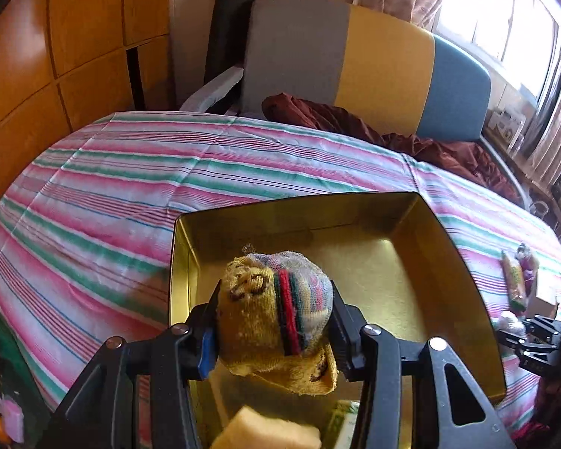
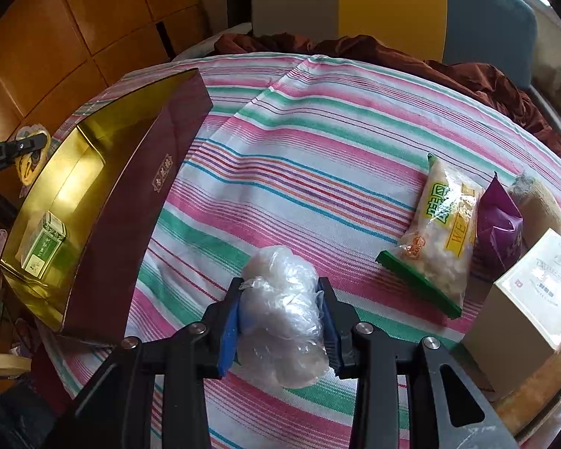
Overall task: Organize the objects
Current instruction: 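Lower the knitted toy into the tray and open the left gripper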
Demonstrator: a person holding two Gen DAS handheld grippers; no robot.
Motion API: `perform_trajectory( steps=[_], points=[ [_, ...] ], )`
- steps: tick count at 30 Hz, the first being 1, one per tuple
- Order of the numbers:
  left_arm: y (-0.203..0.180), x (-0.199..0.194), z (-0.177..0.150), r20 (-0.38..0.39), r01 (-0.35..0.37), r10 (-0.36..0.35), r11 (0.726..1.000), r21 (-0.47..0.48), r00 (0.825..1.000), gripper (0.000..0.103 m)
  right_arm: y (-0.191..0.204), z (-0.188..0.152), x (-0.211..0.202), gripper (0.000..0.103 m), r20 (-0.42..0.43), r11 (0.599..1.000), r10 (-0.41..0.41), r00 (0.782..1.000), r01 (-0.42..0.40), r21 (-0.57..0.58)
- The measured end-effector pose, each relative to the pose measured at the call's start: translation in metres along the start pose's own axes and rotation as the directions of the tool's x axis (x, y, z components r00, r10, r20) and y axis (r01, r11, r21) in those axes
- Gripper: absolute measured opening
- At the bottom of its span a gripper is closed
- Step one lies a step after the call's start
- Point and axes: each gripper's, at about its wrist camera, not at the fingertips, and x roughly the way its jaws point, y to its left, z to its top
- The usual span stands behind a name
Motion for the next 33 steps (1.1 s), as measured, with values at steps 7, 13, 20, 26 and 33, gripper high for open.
perform_trajectory(
  steps=[7, 13, 20, 26, 33],
  points=[
    [0.002, 0.042, 0.021, -0.037, -0.092, 0.094, 0.994, 0.055, 0.995, 0.054, 0.001, -0.001, -0.001, 0.039, 0.003, 1.000, -0.004, 1.000, 0.004, -0.005],
    [0.006, 0.066, 0.032, -0.039, -0.166, 0.170, 0.982, 0.094, 0.985, 0.076, 0.001, 0.000, 0.000, 0.039, 0.006, 1.000, -0.007, 1.000, 0.007, -0.007],
    [0.012, 0.050, 0.037, 0.008, -0.179, 0.179, 0.981, 0.071, 0.984, 0.081, 0.002, 0.000, 0.000, 0.040, 0.008, 1.000, -0.009, 1.000, 0.009, -0.010],
    [0.013, 0.016, 0.013, 0.027, -0.158, 0.157, 0.987, 0.024, 0.987, 0.081, 0.004, 0.001, 0.001, 0.041, 0.011, 1.000, -0.020, 1.000, 0.020, -0.018],
    [0.013, -0.023, -0.026, 0.039, -0.084, 0.086, 0.995, -0.049, 0.996, 0.080, 0.006, 0.000, 0.001, 0.041, 0.019, 0.999, -0.033, 0.999, 0.034, -0.025]
  ],
)
